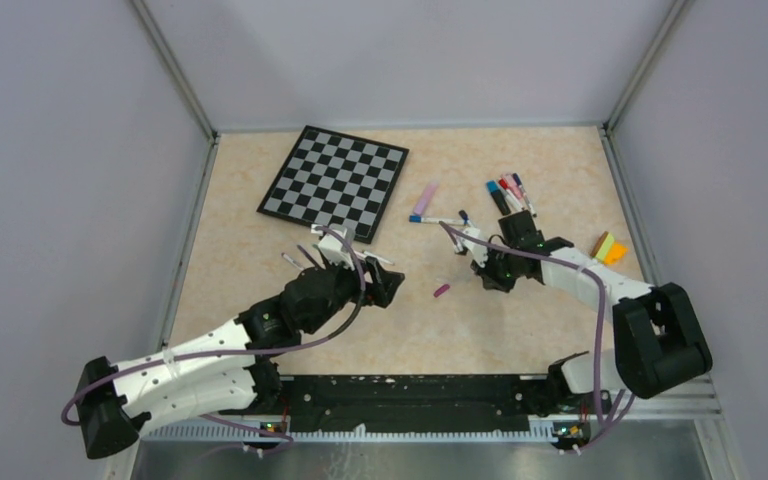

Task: Open the pen caps
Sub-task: Place the pen cap at the center of the board.

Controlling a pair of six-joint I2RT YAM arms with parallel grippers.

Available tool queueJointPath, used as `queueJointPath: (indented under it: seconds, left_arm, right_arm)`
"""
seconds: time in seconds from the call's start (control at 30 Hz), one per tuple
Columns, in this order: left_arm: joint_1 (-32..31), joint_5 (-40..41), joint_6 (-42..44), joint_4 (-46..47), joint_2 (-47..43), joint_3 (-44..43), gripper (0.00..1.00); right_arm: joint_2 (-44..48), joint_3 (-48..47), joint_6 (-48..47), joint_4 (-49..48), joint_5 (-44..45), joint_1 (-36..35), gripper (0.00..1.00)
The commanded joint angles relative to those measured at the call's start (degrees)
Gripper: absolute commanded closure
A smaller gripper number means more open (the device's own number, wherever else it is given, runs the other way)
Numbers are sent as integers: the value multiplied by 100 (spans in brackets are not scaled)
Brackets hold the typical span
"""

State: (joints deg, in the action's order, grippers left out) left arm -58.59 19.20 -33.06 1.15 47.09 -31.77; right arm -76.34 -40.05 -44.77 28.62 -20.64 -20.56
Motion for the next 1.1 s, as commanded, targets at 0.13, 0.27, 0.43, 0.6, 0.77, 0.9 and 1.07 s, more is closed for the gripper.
queueJointPath:
  seconds: [0.13,0.27,0.43,0.6,0.77,0.9,1.07]
  left_arm:
    - [19,130,-42,-57,-160,-60,7]
    - [18,125,-43,-46,-149,-65,7]
    - [19,97,-62,-62,-155,-62,7]
    - [17,119,-77,-88,-254,-42,7]
    - [18,132,-86,-88,-354,-27,6]
    - [19,211,-193,-62,-529,107,1]
    - [23,210,-251,292,-892,437,1]
  right_arm:
    - [-524,-379,1921,-1195,1123,-168,93]
    - [-491,-443,1979,-1138,1063,-168,80]
    - [-388,-566,2025,-975,996,-168,72]
    - [-349,-609,2052,-820,893,-170,69]
    - [-311,-962,2228,-663,611,9,65]
    - [-610,-1730,2462,-486,23,407,54]
    - [-1546,-2585,2513,-202,133,487,52]
